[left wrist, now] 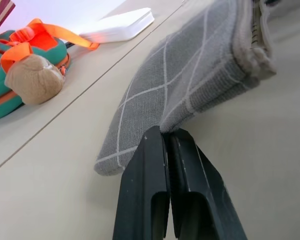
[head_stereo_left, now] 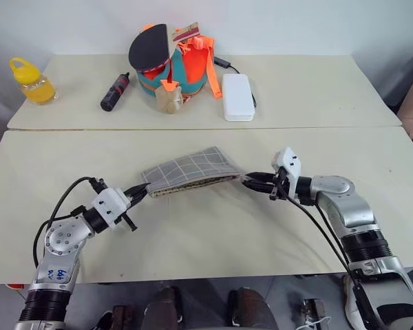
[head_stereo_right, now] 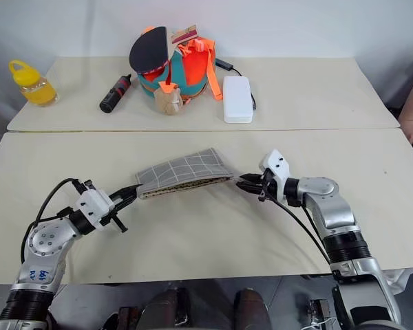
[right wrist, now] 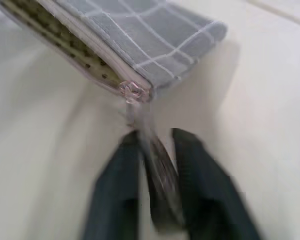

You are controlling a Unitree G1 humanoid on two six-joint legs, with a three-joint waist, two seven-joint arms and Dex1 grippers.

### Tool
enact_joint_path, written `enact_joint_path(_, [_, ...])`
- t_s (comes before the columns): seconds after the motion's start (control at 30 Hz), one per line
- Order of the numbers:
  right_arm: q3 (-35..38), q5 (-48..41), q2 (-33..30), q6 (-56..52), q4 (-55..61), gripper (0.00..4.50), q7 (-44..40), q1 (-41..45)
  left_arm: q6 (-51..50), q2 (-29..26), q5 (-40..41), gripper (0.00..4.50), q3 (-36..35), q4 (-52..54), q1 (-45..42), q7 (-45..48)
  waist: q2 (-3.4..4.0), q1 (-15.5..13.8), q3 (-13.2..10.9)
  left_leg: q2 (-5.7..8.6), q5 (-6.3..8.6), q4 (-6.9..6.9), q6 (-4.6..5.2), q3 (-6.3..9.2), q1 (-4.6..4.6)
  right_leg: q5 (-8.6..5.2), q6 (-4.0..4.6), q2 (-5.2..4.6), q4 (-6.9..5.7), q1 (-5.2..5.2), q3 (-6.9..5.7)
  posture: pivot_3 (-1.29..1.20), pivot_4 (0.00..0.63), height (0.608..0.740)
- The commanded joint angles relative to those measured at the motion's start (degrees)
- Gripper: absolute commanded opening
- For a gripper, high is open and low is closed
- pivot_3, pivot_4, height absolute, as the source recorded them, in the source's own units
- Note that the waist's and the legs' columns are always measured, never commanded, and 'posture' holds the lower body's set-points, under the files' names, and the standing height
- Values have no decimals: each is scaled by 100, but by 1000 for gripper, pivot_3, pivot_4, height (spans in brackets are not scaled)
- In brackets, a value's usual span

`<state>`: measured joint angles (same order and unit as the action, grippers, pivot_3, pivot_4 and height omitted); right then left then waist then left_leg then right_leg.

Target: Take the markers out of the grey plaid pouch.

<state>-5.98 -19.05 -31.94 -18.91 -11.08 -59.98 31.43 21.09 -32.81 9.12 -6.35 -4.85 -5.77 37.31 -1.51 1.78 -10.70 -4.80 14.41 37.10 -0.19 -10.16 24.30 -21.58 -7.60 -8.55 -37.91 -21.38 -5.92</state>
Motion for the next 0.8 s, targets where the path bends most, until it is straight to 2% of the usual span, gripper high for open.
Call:
enact_joint_path(0.03, [390,-448,-206,-250,670,1978,-227,-35,-94,89,182,0,-83,246,38,-47,0,-4,0,0,0,0,0,1,0,0,0,0,-1,0,0,0,150,740])
enact_joint_path(0.23, [809,-715,57,-189,1078,1978,183,179,-352,272,281,0,-78,373,21,-119,0,-3,0,0,0,3,0,1,0,0,0,0,0,2,0,0,150,740])
enact_joint_path(0.33, [747,-835,410,-240,1422,1376,421,176,-464,364,264,0,-54,415,-52,-157,0,15,0,-3,-1,2,-1,1,0,0,0,2,-2,-1,0,0,150,740])
enact_joint_path(0.47, [162,-326,578,252,1750,16,397,-224,-546,436,213,0,-10,467,-95,-190,0,-10,0,0,0,1,-1,1,0,0,0,1,0,0,0,0,150,740])
enact_joint_path(0.63, [-184,51,827,680,1691,16,561,-508,-592,473,185,0,-6,487,-133,-212,-1,-18,0,2,1,2,0,1,1,0,0,0,2,2,-1,0,150,740])
enact_joint_path(0.8, [-366,738,1052,1491,970,16,995,-434,-596,507,167,0,37,556,-91,-208,-1,17,1,-1,-2,6,-4,1,-2,0,0,2,-5,1,0,0,150,740])
